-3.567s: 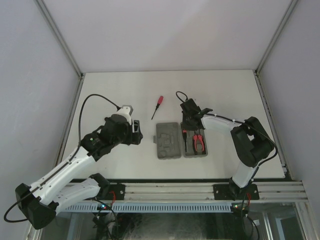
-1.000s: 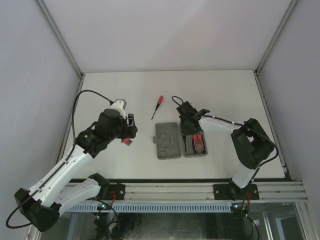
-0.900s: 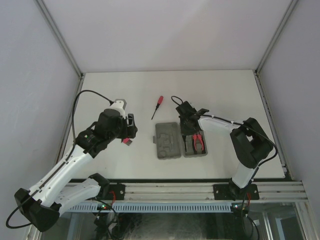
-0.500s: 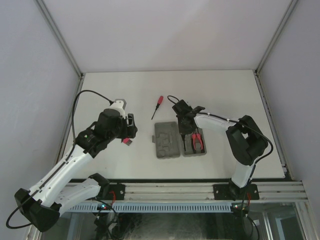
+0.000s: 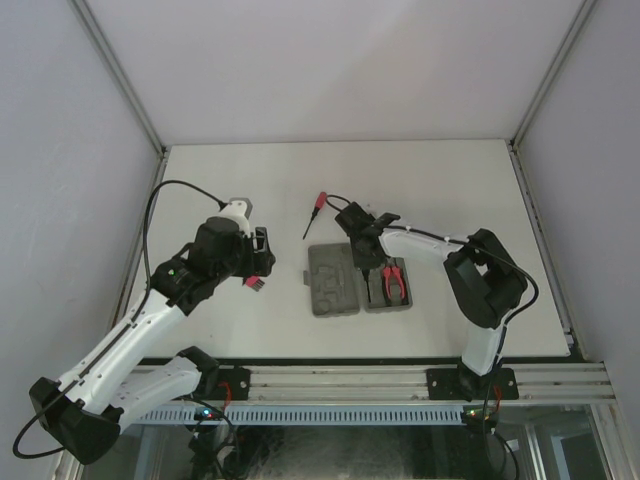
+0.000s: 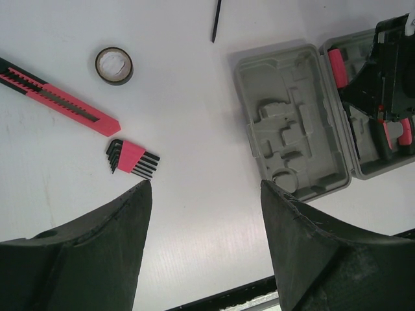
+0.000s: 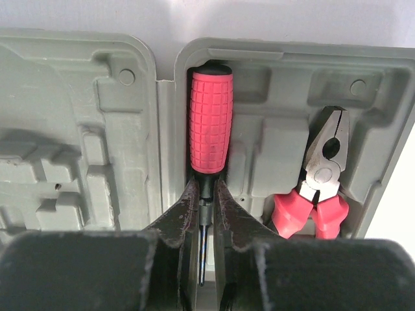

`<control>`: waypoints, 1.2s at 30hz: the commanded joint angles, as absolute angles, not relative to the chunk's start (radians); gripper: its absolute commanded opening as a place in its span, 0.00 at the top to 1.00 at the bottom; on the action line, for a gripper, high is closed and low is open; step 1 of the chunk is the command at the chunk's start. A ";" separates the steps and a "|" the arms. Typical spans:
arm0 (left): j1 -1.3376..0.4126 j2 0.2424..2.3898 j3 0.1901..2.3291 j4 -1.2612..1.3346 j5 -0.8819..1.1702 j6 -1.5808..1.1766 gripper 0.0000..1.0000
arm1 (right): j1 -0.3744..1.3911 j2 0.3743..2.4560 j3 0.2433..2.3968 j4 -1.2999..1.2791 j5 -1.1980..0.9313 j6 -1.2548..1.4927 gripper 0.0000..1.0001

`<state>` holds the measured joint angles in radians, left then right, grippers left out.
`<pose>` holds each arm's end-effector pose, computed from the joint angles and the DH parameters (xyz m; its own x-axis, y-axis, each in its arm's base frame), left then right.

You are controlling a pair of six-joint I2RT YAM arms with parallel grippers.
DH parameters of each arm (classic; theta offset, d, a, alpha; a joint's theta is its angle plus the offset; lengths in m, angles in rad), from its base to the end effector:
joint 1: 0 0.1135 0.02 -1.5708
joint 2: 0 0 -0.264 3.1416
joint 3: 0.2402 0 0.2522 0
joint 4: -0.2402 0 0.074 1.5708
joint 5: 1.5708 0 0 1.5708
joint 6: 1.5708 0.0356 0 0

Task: Sort the tools into containers
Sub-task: Place the screwdriver in the storage box.

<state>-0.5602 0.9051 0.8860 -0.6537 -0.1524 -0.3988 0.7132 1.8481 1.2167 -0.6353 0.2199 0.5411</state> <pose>0.1625 -0.0955 0.3084 -0.6514 -0.0445 -0.7574 0.1863 0.9583 -0.2165 0.2758 0.2283 0.1675 -0.9219 -0.1329 -0.3639 -0.1333 0.9908 -0.0242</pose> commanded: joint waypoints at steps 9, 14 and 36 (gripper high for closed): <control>-0.538 0.887 0.900 -0.618 -0.122 -0.386 0.28 | 0.743 1.910 1.103 -0.628 0.183 0.584 1.00; -0.518 0.882 0.894 -0.609 -0.110 -0.390 0.28 | 0.725 1.770 1.111 -0.576 0.150 0.562 0.79; -0.495 1.035 1.009 -0.574 -0.194 -0.375 0.28 | 0.738 1.102 0.885 -0.513 0.263 0.554 0.54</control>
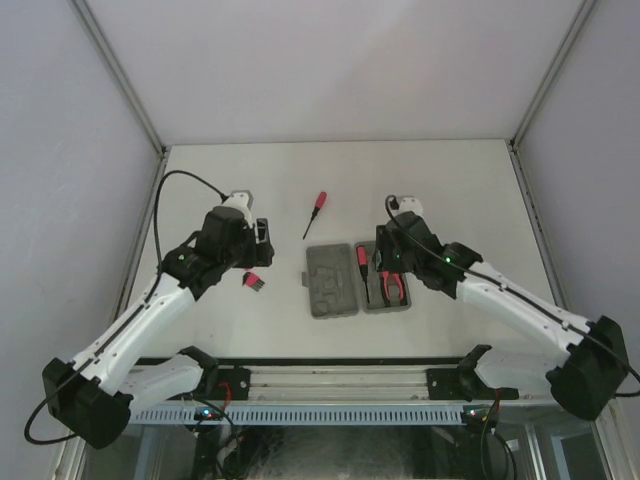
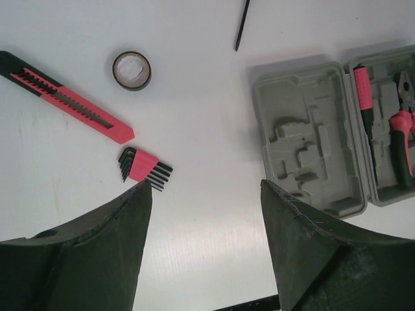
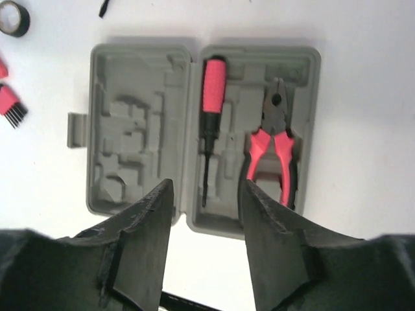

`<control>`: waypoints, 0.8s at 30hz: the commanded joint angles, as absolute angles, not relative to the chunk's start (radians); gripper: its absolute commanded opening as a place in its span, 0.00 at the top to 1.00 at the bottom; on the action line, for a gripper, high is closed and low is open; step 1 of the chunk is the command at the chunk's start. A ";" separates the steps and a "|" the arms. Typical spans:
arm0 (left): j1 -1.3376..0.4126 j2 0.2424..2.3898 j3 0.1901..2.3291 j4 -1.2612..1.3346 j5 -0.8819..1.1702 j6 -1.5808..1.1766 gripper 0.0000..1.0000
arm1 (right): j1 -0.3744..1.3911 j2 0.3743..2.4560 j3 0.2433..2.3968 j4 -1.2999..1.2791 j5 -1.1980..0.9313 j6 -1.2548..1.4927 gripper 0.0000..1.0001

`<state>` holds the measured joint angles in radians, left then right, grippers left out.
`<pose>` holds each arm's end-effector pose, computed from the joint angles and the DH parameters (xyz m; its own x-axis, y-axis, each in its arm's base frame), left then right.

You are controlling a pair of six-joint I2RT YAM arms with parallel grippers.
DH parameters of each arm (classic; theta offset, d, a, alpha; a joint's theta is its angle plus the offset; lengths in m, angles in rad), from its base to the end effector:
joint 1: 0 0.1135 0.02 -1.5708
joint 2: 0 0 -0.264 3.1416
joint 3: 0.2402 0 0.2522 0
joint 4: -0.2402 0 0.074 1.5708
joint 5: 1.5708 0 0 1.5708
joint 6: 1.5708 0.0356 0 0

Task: Sort the tools into containers
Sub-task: Place the screwdriver in the storage box, then pick up the screwdriver from the center of the board.

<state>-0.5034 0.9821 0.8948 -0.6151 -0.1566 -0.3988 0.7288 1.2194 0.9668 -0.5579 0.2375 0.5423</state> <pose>0.1831 -0.0945 0.3009 -0.6660 -0.0711 -0.7425 0.1233 0.9713 -0.2035 0.1967 0.1643 0.2795 -0.7346 0.0166 -0.6783 -0.1718 0.9626 0.2096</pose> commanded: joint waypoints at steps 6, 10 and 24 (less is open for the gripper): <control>-0.495 1.181 1.142 -0.542 -0.194 -0.351 0.28 | 0.738 0.886 0.724 -0.466 0.229 0.574 0.51; -0.495 1.306 1.252 -0.534 -0.202 -0.333 0.29 | 0.739 0.809 0.636 -0.432 0.197 0.606 0.51; -0.437 1.724 1.563 -0.494 -0.193 -0.290 0.30 | 0.794 0.668 0.526 -0.469 0.210 0.681 0.51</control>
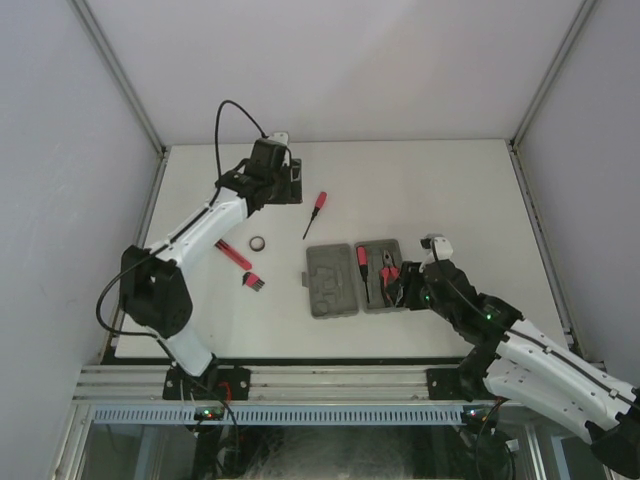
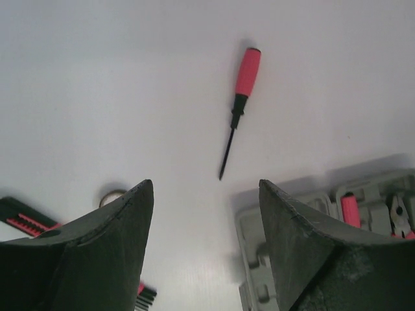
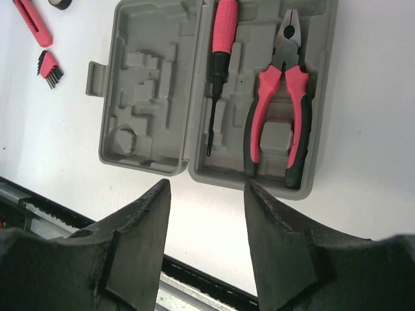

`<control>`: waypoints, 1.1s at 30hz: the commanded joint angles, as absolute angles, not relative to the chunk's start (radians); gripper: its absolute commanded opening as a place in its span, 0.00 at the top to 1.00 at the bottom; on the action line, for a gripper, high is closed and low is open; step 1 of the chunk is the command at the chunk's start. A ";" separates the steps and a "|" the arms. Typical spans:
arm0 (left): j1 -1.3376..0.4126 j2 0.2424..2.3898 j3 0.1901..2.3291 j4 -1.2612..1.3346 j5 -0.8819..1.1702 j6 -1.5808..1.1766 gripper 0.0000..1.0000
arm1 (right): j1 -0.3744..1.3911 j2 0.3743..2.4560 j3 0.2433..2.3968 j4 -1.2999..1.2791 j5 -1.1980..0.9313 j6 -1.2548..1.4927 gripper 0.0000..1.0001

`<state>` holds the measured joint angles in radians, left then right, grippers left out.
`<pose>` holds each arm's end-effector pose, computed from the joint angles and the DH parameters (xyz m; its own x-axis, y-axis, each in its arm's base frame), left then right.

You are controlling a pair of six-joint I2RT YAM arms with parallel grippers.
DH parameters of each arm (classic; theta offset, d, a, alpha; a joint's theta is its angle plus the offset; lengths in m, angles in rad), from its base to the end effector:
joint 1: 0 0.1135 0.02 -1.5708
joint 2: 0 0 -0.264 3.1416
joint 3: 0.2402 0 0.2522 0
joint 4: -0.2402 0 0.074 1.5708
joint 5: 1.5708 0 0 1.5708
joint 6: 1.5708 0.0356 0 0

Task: Sort the tools into containers
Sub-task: Pick up the screwdriver from the center of the board.

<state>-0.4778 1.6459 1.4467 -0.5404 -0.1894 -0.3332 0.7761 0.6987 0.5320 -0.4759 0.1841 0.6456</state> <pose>0.3337 -0.1652 0.3137 -0.6729 -0.0133 -0.7396 0.1143 0.9860 -0.1217 0.1164 0.1051 0.2365 -0.6930 0.1486 -0.7054 -0.2092 0.8950 0.3940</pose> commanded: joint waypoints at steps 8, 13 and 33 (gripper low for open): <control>-0.419 1.930 1.722 -0.501 -0.122 -0.181 0.30 | 0.810 0.601 0.507 -0.537 0.250 0.722 0.51; -0.417 2.037 1.804 -0.522 -0.068 -0.138 0.30 | 0.814 0.578 0.495 -0.561 0.265 0.743 0.51; -0.428 2.289 2.013 -0.543 0.055 -0.129 0.30 | 0.825 0.616 0.493 -0.559 0.256 0.754 0.51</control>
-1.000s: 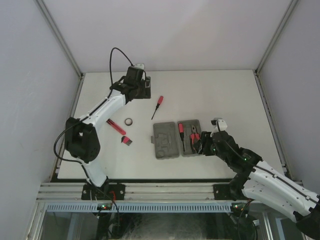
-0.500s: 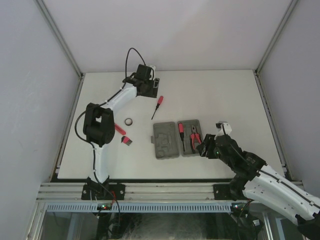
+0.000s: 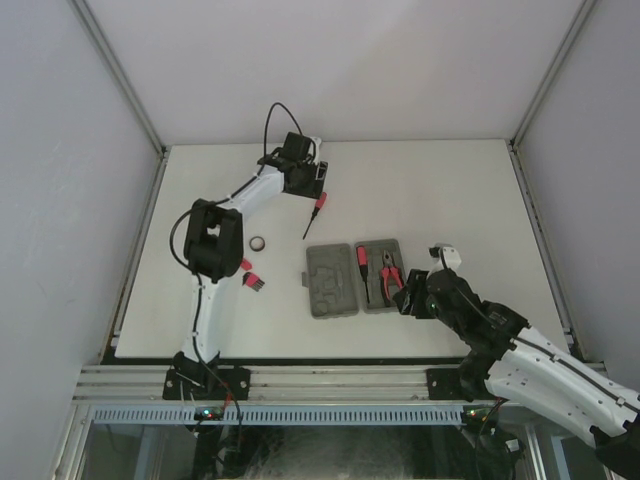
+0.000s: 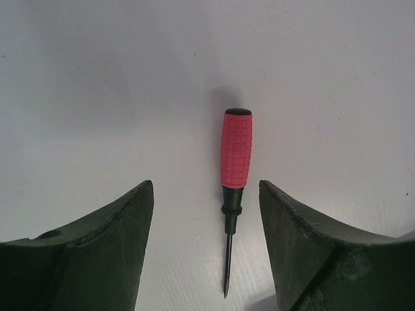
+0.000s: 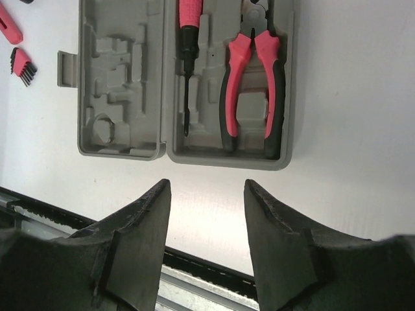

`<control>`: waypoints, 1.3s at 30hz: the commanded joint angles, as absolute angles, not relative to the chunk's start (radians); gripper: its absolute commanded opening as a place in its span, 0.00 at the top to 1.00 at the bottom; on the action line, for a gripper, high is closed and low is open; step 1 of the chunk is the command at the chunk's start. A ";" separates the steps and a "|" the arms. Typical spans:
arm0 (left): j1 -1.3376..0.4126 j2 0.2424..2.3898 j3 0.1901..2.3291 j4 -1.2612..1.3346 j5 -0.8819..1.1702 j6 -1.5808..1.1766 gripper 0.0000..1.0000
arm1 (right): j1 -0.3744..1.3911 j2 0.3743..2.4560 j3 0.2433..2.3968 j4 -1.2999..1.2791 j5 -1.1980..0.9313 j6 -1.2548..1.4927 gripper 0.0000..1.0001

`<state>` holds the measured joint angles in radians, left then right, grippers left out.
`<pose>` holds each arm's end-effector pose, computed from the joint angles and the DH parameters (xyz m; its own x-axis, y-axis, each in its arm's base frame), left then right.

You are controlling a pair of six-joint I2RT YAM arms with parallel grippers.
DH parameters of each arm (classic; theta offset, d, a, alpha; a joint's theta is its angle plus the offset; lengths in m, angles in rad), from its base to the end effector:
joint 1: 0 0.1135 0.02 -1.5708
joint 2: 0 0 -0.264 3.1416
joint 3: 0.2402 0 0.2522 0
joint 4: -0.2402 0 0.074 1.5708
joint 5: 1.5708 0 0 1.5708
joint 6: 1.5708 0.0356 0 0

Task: Sort the tools into containers
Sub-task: Pick up the screwdriver from the center of the board.

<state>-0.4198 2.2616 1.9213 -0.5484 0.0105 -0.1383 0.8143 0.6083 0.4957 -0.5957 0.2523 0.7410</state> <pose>0.4640 -0.2075 0.2067 -0.7591 0.1879 -0.6233 0.3119 0.9453 -0.0950 0.0997 0.0927 0.2259 -0.7170 0.1927 -0.6700 -0.1221 0.9115 0.3929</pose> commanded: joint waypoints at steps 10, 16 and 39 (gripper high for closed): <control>-0.438 2.394 2.128 -0.580 0.075 -0.141 0.38 | 0.829 0.631 0.493 -0.569 0.267 0.758 0.51; -0.443 2.441 2.191 -0.607 0.077 -0.150 0.43 | 0.831 0.634 0.492 -0.581 0.279 0.757 0.51; -0.450 2.535 2.325 -0.803 0.068 -0.150 0.57 | 0.838 0.645 0.493 -0.579 0.289 0.759 0.51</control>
